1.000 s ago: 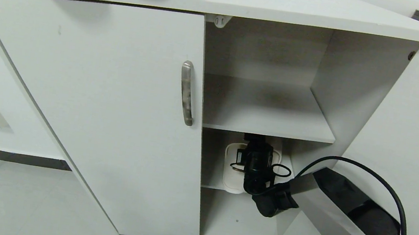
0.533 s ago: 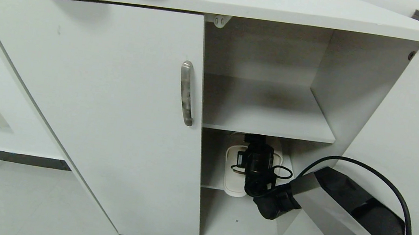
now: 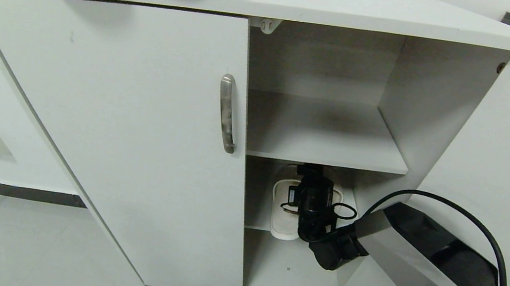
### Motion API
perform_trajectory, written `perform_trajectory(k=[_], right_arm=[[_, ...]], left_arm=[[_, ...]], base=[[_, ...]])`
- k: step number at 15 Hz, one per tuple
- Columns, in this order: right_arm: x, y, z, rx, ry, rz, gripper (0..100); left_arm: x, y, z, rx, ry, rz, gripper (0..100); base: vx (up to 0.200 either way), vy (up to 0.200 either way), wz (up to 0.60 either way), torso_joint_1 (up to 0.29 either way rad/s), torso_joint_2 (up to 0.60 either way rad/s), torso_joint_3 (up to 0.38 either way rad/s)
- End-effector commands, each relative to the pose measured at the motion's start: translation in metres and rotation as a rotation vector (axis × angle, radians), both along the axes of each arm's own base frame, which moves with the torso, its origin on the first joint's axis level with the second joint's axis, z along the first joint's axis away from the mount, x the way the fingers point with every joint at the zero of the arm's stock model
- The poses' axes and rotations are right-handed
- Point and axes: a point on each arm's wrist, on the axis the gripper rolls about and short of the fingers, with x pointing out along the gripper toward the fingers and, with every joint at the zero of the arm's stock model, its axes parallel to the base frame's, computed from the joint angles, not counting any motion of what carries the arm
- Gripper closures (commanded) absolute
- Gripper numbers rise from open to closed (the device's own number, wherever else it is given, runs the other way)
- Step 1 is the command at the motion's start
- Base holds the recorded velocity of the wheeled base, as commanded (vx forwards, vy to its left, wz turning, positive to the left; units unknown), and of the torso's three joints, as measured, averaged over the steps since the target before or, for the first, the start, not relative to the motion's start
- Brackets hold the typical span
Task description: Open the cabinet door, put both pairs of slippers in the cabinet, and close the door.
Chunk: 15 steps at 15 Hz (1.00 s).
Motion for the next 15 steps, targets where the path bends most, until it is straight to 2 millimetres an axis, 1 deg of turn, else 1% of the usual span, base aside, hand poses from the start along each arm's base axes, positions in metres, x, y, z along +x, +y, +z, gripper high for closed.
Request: perform_trajectory(k=[1,3,5,7,11,15], right_arm=[[-0.004,-0.001,0.002,-0.005,0.007,0.005,0],[-0.014,-0.001,0.002,-0.007,0.002,0.022,0],[-0.022,-0.003,0.008,-0.007,0.002,0.028,0],[-0.037,-0.002,0.016,-0.001,0.0,0.045,0],[-0.075,-0.001,0.029,-0.004,0.001,0.094,0],[-0.117,-0.011,0.033,-0.011,0.009,0.139,0]], left_arm=[[0.0,0.0,0.0,0.0,0.001,0.0,100],[0.0,0.0,0.0,0.002,0.001,0.0,100],[0.0,0.0,0.0,0.002,0.001,0.0,100],[0.0,0.0,0.0,0.002,0.001,0.0,100],[0.0,0.0,0.0,0.002,0.001,0.0,100],[0.0,0.0,0.0,0.002,0.001,0.0,100]], base=[[0.0,0.0,0.0,0.0,0.0,0.0],[0.0,0.0,0.0,0.0,0.0,0.0],[0.0,0.0,0.0,0.0,0.0,0.0],[0.0,0.0,0.0,0.0,0.0,0.0],[0.0,0.0,0.0,0.0,0.0,0.0],[0.0,0.0,0.0,0.0,0.0,0.0]])
